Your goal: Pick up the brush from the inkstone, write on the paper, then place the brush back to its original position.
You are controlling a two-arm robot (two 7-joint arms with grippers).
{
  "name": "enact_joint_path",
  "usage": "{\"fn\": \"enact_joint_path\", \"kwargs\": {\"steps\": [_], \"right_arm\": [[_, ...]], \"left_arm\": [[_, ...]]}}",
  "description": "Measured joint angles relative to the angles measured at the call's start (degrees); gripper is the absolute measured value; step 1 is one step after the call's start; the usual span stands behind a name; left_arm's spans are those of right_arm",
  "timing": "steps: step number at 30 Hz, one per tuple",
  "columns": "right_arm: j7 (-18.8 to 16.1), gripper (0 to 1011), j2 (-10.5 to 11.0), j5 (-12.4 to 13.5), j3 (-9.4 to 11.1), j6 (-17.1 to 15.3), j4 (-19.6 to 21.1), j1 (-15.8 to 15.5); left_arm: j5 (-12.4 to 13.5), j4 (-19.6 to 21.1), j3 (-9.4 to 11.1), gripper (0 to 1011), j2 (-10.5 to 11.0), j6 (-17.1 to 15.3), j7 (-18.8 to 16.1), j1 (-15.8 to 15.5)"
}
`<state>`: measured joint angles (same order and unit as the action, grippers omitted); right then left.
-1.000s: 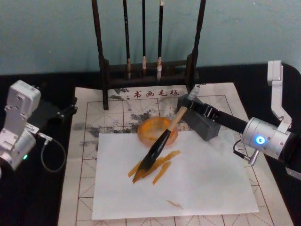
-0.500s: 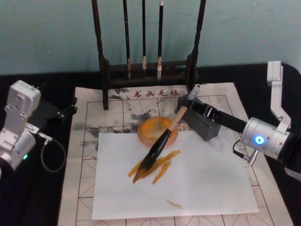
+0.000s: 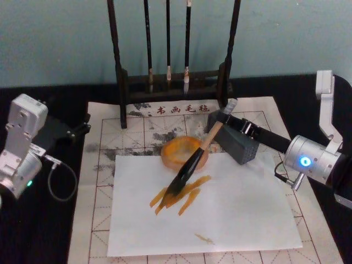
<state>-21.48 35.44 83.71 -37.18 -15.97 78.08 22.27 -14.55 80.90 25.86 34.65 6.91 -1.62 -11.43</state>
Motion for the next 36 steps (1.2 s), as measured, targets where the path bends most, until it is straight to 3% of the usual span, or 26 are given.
{"fn": "enact_joint_path", "kwargs": {"steps": [36], "right_arm": [[1.6,202,-0.5,0.6,2.0,1.7,-1.9,0.4]], "left_arm": [[0.0,0.0,0.0,1001,0.0,0.0,0.0,0.0]]}}
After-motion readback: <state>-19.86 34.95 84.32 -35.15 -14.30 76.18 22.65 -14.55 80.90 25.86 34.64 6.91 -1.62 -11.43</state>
